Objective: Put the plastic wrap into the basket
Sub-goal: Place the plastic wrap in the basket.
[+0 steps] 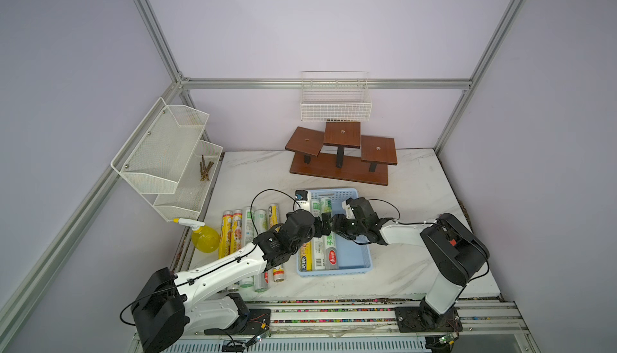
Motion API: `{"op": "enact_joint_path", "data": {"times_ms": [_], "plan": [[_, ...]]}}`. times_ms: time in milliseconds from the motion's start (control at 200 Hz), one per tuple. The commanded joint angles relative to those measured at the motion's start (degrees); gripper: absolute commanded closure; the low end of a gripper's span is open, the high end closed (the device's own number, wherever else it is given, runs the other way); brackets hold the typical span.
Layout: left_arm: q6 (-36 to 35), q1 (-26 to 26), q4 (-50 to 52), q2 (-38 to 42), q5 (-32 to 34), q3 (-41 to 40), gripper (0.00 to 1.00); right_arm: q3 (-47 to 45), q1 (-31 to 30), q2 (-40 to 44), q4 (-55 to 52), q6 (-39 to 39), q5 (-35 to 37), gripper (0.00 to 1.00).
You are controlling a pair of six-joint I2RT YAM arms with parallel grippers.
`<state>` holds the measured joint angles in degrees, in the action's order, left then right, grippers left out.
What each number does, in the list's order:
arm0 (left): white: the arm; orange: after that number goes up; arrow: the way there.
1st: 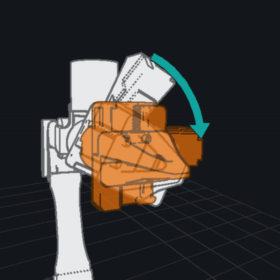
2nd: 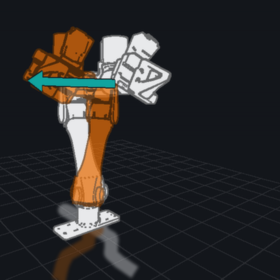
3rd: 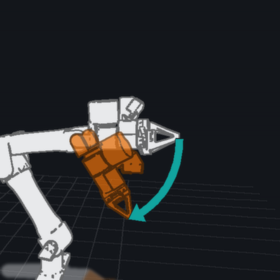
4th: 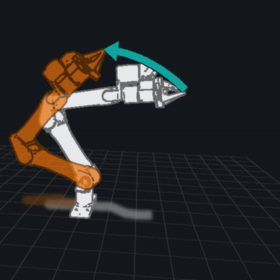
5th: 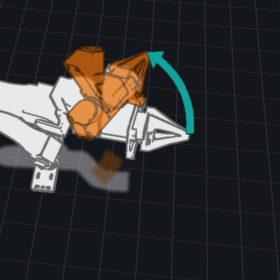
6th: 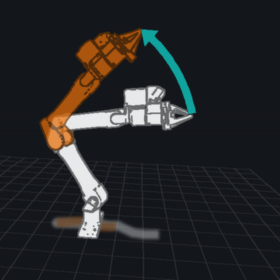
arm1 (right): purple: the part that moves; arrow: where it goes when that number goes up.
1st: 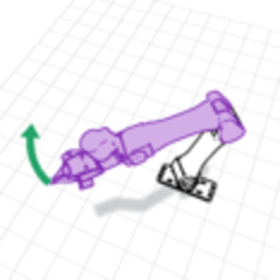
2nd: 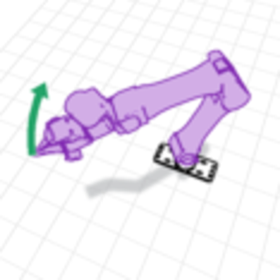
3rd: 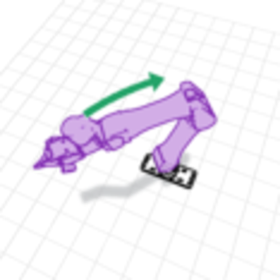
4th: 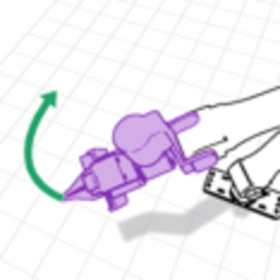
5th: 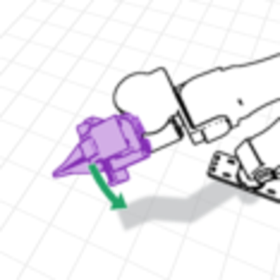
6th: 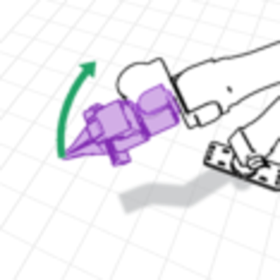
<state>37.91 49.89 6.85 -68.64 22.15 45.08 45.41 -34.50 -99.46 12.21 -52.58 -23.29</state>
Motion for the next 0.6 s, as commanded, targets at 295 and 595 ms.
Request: {"op": "enact_joint_path", "data": {"times_ms": [295, 595], "plan": [[1.71, -1.22, 14.24, 8.13, 11.92, -2.80, 0.00, -1.07, -0.39, 8.86, -2.35, 4.19, 3.86, 0.30], [7.16, -7.70, 26.71, 12.89, 13.09, -4.86, 0.01, -0.15, -0.56, 13.34, -3.59, 7.35, 0.61, 0.29]]}}
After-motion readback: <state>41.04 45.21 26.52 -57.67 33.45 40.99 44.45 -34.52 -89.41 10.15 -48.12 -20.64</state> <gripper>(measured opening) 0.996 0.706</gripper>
